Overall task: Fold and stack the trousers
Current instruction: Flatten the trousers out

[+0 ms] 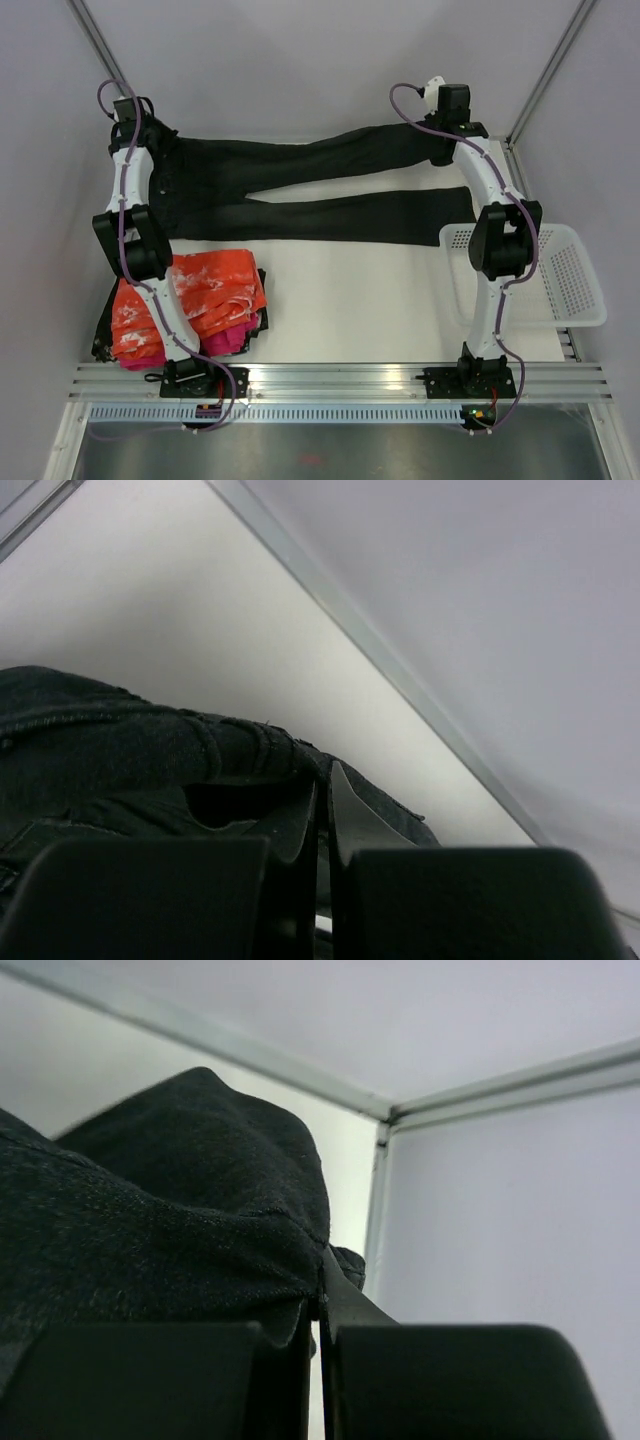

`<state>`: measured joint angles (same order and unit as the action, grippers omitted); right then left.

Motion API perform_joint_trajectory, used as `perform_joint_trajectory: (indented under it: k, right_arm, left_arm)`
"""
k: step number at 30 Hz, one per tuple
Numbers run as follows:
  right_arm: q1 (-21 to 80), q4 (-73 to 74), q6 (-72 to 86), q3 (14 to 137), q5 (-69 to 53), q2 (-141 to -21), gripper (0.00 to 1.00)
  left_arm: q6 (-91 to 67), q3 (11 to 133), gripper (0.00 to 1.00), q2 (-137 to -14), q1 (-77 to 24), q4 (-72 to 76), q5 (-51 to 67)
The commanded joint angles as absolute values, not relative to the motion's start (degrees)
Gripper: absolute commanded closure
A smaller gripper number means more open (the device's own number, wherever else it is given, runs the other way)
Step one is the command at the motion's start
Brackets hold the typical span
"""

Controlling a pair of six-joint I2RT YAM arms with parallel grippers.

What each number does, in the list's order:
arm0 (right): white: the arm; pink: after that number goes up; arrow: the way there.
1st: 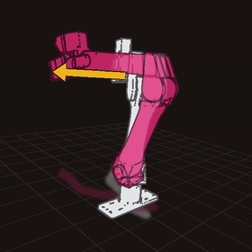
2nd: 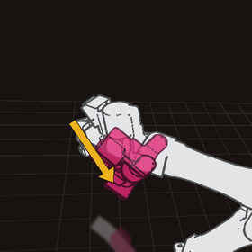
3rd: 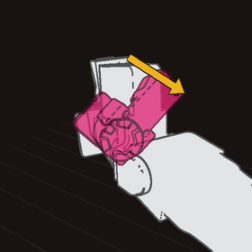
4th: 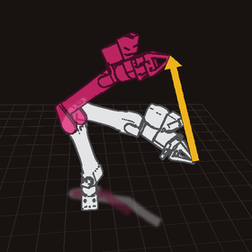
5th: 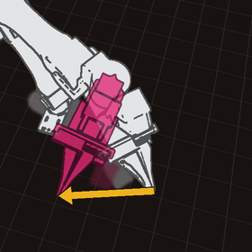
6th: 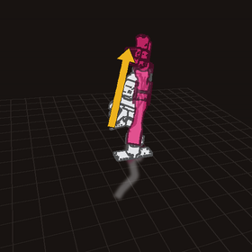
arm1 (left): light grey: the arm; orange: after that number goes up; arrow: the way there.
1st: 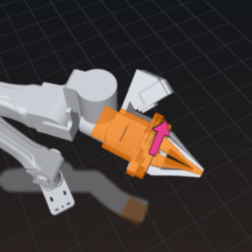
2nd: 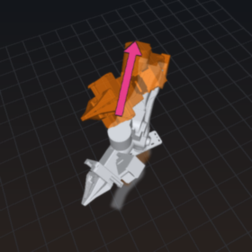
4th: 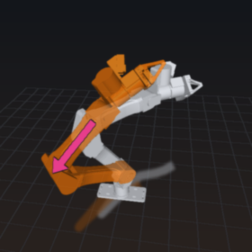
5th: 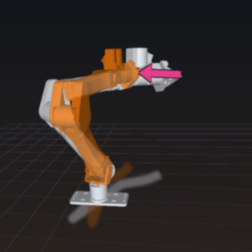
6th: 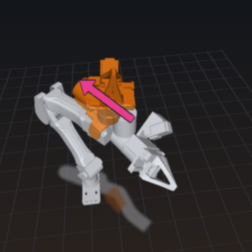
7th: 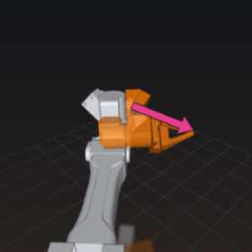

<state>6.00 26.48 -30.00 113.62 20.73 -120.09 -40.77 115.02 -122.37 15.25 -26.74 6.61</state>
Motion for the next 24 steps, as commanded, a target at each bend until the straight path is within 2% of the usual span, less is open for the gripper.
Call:
perform_joint_trajectory:
  k: [1, 9, 14, 15, 17, 18, 19, 22, 24]
  right_arm:
    - [4.84, 16.09, -40.68, 119.26, 25.13, -125.94, 1.00]
    - [2.73, 6.86, -45.53, 114.00, 31.99, -128.32, 1.00]
    - [2.46, 10.27, -41.68, 111.54, 30.77, -127.00, 1.00]
    - [2.46, 14.29, -40.70, 111.53, 29.72, -126.74, 0.96]
    - [2.46, 18.96, -38.07, 111.88, 26.56, -125.95, 0.62]
    - [2.29, 24.12, -35.01, 112.75, 21.41, -125.69, 0.40]
    - [2.20, 26.17, -33.15, 113.37, 18.92, -125.16, 0.10]
    - [1.23, 33.91, -25.68, 117.24, 6.89, -124.11, 0.02]
    - [0.44, 35.68, -20.95, 118.12, -1.44, -122.88, 0.02]
  left_arm:
    - [-43.33, 117.95, 0.98, -123.58, 15.47, -17.16, 7.91]
    - [-42.10, 122.07, 0.98, -125.15, 15.64, -11.86, 14.49]
    - [-41.57, 124.72, 0.98, -126.12, 16.17, -14.41, 13.80]
    - [-41.57, 124.63, 0.98, -126.12, 16.17, -14.85, 13.80]
    - [-41.31, 124.11, 0.98, -125.86, 16.26, -15.73, 14.15]
    - [-40.79, 123.23, 0.98, -125.60, 16.26, -15.73, 14.59]
    - [-40.52, 122.87, 0.98, -125.51, 16.35, -15.99, 15.11]
    - [-39.55, 121.64, 0.98, -125.07, 16.26, -17.22, 16.52]
    - [-38.59, 121.20, 0.98, -125.07, 16.08, -17.84, 17.58]
